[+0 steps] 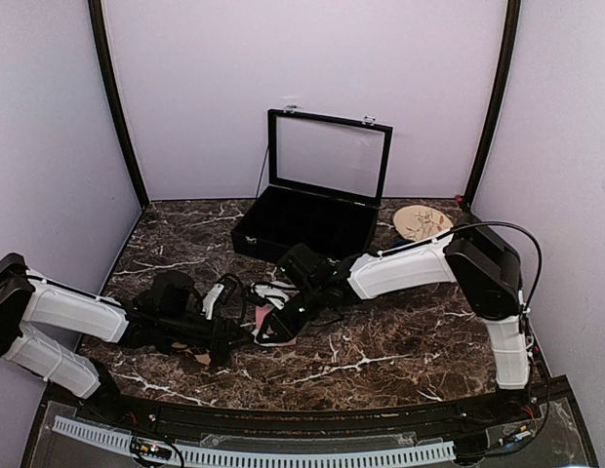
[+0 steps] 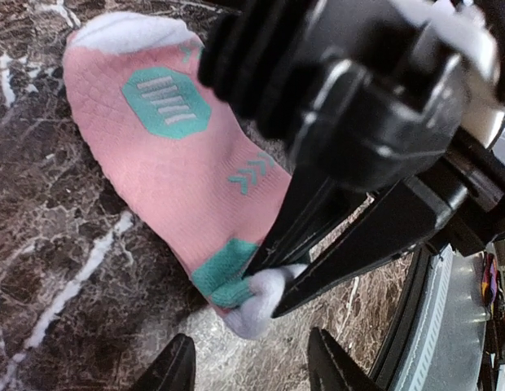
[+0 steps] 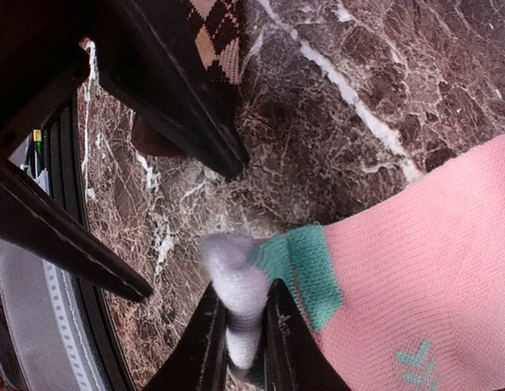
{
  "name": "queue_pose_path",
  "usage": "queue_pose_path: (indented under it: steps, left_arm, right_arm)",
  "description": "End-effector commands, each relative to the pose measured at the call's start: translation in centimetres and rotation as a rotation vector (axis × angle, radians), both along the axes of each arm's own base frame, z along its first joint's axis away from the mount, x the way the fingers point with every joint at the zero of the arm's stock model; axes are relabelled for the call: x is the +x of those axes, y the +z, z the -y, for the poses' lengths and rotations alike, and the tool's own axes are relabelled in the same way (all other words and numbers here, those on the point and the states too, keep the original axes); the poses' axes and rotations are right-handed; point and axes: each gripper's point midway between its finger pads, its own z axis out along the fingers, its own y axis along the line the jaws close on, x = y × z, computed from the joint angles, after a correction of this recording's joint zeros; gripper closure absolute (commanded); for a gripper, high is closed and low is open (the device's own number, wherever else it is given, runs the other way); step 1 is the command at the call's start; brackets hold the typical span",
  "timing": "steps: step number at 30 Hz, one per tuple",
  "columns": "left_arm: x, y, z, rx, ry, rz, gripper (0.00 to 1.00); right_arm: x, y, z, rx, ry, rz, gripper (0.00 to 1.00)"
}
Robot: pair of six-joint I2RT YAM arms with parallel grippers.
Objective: Roll the socks
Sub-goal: Roll the sock at the center of the board.
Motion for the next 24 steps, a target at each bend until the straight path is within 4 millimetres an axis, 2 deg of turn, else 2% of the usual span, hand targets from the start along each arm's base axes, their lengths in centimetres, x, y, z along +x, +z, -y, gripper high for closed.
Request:
queue_pose_path:
  steps: [1, 10, 24]
  left_arm:
    - [0.11, 0.82, 1.74, -0.027, -0.053, 0.029, 0.52]
    - [0.42, 0.51, 2.41, -0.024, -0.067, 0.026, 0.55]
    - [0.11, 0.22, 2.66, -0.022, -0.102, 0.028, 0.78]
  right_arm:
    - [0.35, 0.83, -0.71, 0.044, 0.014, -0.028, 0.84]
    - [-0.09, 0.64, -0.61, 0.046, 0.039, -0.051, 0.84]
    - [-0.43, 0.47, -0.3, 0.054, 0.061, -0.07, 0.84]
